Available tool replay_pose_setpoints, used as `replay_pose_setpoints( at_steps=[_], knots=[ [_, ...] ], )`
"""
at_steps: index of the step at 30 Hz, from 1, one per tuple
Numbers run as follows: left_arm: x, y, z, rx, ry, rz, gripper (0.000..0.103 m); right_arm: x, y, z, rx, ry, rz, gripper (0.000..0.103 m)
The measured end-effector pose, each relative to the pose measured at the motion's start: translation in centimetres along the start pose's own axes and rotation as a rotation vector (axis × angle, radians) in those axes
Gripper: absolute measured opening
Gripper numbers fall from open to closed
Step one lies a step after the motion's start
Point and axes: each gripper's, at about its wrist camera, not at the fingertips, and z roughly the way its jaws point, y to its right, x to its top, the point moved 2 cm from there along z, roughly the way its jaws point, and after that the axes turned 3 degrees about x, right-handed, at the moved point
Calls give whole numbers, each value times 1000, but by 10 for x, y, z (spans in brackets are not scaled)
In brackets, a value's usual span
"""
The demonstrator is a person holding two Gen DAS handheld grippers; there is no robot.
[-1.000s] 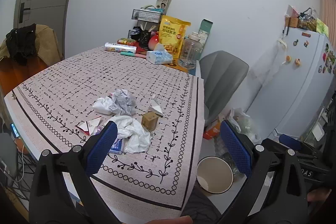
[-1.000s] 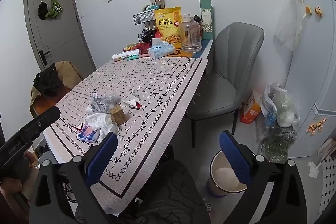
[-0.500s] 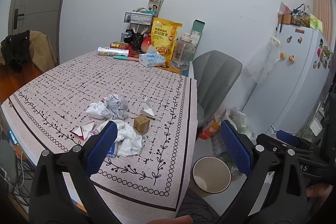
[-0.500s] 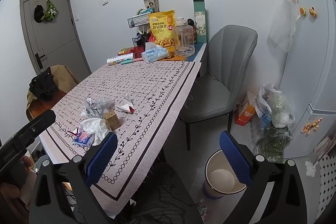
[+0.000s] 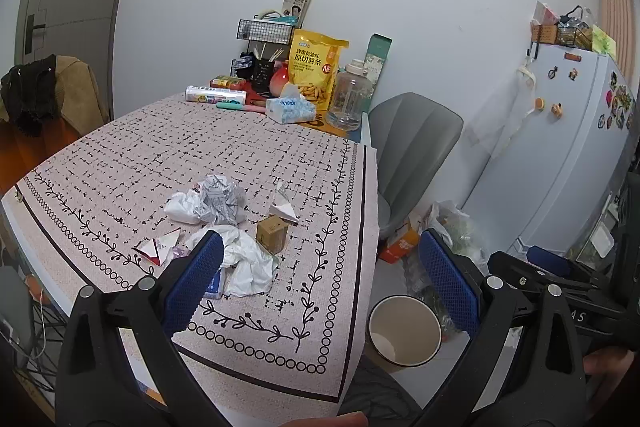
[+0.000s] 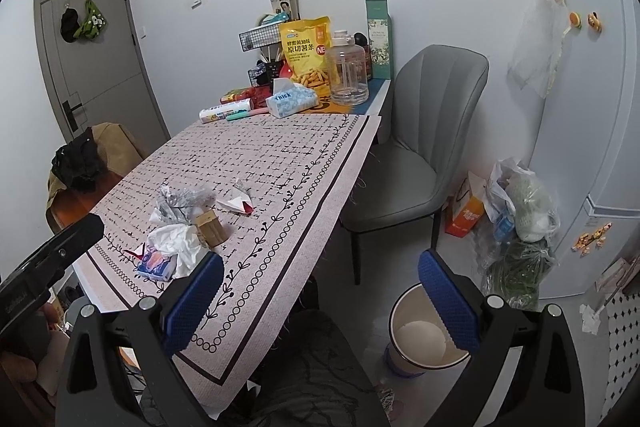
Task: Collect trash
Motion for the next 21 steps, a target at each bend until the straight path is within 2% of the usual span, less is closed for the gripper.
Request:
replay_pose_setpoints(
  at_steps=[21],
  knots=[
    [-2, 1, -5, 13, 16, 20, 97, 2, -2, 1, 21, 9, -1, 95]
  ],
)
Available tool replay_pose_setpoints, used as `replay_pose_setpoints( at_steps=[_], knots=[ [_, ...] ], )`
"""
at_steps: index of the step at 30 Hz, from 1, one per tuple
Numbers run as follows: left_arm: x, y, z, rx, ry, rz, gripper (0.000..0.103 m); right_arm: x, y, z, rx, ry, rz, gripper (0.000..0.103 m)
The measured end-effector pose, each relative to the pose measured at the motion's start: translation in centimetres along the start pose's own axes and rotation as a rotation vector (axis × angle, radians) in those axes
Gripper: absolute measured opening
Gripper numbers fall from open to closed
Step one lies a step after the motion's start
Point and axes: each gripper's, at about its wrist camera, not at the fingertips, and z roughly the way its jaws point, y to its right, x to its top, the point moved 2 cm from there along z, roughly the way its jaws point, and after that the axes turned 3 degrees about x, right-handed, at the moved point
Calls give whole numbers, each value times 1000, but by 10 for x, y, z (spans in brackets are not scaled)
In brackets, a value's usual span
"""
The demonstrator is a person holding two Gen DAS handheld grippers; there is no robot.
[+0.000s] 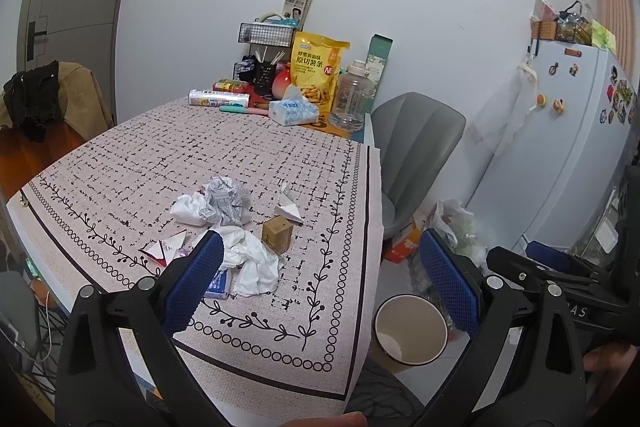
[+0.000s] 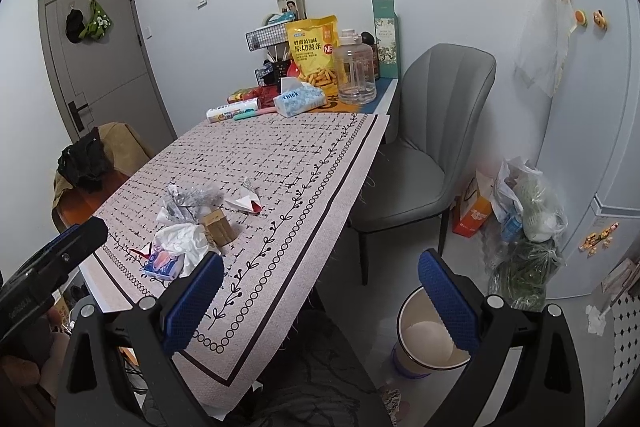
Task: Collect trash
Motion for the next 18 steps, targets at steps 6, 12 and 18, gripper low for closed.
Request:
replay_pose_setpoints(
  at_steps=[6, 12, 18],
  knots=[
    [0, -3, 0, -2, 4, -10, 97, -1, 1, 2, -3, 4, 10, 95],
    [-3, -10, 9, -15, -12, -27, 97, -3, 1, 11, 0, -14, 31, 95],
    [-9, -29, 28, 0, -53, -68, 97, -2, -10, 30, 4, -6, 7, 95]
  ],
)
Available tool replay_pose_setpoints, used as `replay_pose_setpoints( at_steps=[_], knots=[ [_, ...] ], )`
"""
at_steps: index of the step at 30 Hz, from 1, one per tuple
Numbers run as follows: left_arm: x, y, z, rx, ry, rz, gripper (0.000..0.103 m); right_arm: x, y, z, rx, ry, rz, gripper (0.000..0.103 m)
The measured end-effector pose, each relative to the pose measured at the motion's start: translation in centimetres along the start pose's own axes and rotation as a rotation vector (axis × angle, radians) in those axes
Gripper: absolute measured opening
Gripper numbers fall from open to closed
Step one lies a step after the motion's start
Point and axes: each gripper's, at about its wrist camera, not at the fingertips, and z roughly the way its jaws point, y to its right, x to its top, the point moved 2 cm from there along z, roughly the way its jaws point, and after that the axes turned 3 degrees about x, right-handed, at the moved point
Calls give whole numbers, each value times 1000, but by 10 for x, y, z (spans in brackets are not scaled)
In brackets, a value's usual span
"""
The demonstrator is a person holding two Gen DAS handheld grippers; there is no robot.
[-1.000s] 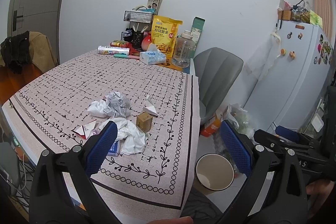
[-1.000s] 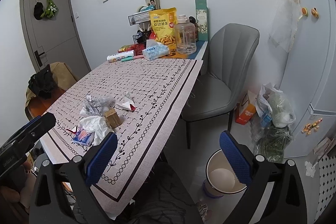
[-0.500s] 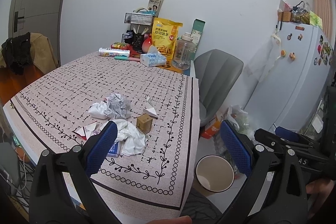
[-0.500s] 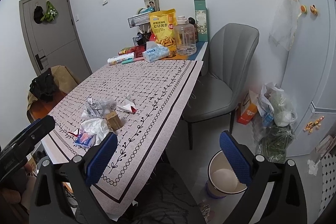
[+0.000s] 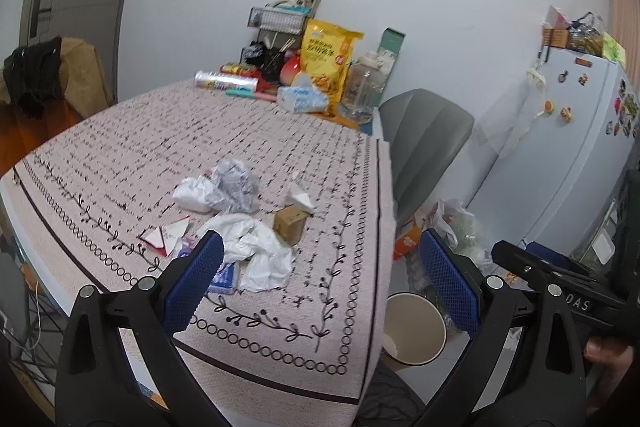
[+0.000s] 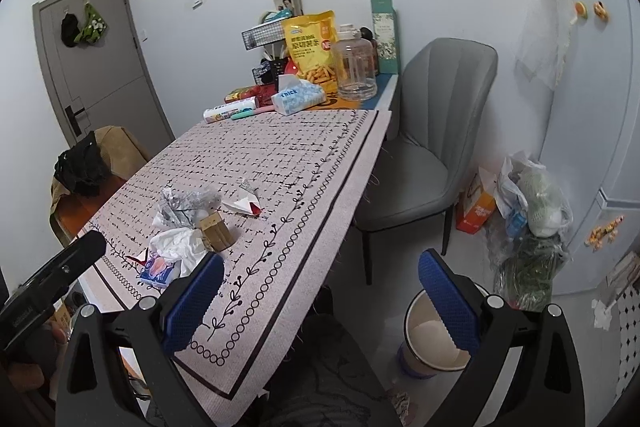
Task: Collect trash
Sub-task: 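Reach the left tool to the blue snack wrapper while the right tool reaches the cardboard box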
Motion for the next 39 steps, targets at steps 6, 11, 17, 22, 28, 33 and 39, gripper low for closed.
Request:
replay_pose_setpoints(
  at_steps=[6, 11, 17, 22, 28, 33, 39],
  knots=[
    [-2, -29, 22, 75, -44, -54, 97, 1, -15, 29, 19, -4, -26, 95],
    [-5, -54, 40, 206, -72, -90, 97, 2, -31, 58, 51, -39, -46, 95],
    [-9, -88, 57, 312, -127, -123, 97, 3, -48, 96, 79, -93, -55, 95],
    [-12, -111, 59, 358, -131, -147, 97, -2, -65, 130, 122, -172, -95, 95],
    [-14, -123, 71, 304, -166, -133, 97, -7, -88, 161, 180, -218, -140, 90],
    [-16, -133, 77, 262, -170, -155, 97, -10, -101, 180, 269, -282, -144, 70],
    [-19, -140, 89, 202, -203, -192, 97, -11, -116, 183, 353, -312, -146, 61]
  ],
)
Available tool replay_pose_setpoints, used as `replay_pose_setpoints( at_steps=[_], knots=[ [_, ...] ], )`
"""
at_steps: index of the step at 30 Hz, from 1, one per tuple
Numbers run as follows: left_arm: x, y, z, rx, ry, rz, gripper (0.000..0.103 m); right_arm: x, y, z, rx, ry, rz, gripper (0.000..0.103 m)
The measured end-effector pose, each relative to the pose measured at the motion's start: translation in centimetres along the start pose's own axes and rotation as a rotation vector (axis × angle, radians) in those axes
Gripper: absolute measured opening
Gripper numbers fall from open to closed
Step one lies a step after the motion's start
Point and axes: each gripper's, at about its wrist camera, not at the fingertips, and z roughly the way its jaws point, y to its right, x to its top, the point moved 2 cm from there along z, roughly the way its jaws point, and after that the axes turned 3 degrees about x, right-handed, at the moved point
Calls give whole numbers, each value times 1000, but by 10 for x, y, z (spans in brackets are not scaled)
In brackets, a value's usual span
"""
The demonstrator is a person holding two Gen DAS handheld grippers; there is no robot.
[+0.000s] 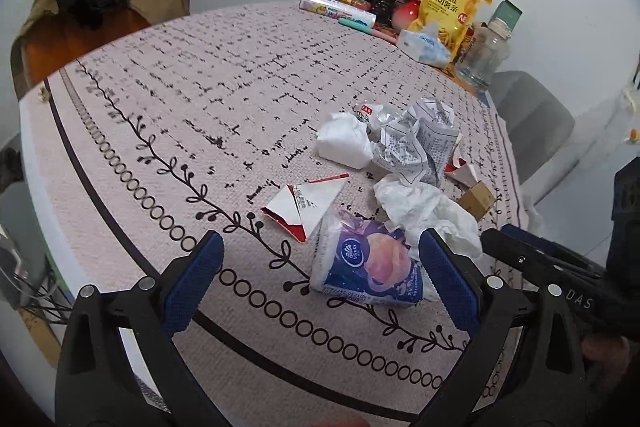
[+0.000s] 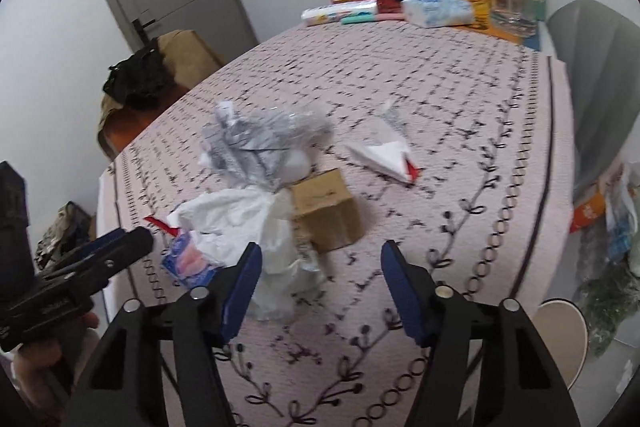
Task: Collect trash
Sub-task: 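Reach the left tool to the blue snack wrapper while the right tool reaches the cardboard box, then grasp the blue wrapper with the left tool while the right tool grasps the cardboard box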
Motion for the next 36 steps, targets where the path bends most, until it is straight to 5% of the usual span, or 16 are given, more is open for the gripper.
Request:
replay_pose_setpoints(
  at_steps=[9, 11, 18, 23, 28, 30, 32, 36],
  knots=[
    [-9, 6, 7, -49, -48, 17, 66, 17, 10, 11, -17, 42, 13, 55],
    [-10, 9, 8, -59, -55, 19, 63, 19, 14, 22, -4, 12, 16, 36],
    [-13, 19, 21, -45, -90, 25, 63, 18, 17, 2, 10, 59, 22, 35],
    [-18, 35, 29, -1, -94, 82, 81, 13, 25, -17, 3, 83, 41, 35],
    [-25, 51, 31, 47, -96, 172, 86, 6, 29, -33, -4, 102, 40, 35],
    [-28, 57, 32, 81, -87, 208, 84, 2, 31, -40, -10, 111, 46, 35],
    [-28, 55, 30, 116, -74, 211, 70, -1, 33, -45, -15, 118, 51, 35],
    [-27, 44, 22, 62, -73, 162, 59, -9, 33, -56, -24, 128, 51, 35]
  ],
)
